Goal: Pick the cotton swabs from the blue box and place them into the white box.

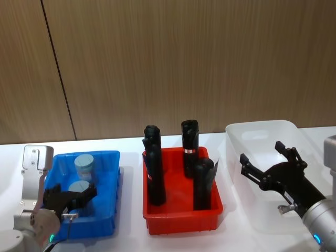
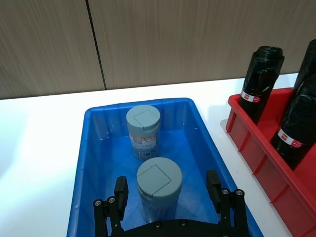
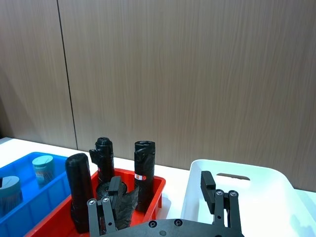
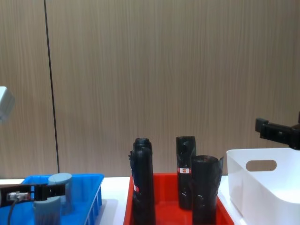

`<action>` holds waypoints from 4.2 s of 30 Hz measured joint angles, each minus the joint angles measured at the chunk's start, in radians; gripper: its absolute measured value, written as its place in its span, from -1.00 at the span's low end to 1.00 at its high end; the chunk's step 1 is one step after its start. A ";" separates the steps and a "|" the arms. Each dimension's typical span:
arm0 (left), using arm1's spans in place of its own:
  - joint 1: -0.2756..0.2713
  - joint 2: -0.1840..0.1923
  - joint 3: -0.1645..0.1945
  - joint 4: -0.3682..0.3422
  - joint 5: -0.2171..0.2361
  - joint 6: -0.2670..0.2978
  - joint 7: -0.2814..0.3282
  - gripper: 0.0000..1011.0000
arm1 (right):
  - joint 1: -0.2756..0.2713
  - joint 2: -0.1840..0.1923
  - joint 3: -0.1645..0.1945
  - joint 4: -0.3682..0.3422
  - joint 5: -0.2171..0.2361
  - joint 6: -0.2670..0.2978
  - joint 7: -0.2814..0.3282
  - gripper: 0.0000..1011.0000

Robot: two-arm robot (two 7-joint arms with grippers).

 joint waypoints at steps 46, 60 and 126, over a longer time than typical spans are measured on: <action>-0.157 -0.075 -0.005 0.262 0.074 0.052 -0.133 0.73 | 0.000 0.000 0.000 0.000 0.000 0.000 0.000 0.98; -0.160 -0.078 -0.006 0.254 0.095 0.036 -0.138 0.35 | 0.000 0.000 0.000 0.000 0.000 0.000 0.000 0.98; -0.111 0.039 -0.026 -0.053 0.045 -0.095 -0.852 0.35 | 0.000 0.000 0.000 0.000 0.000 0.000 0.000 0.98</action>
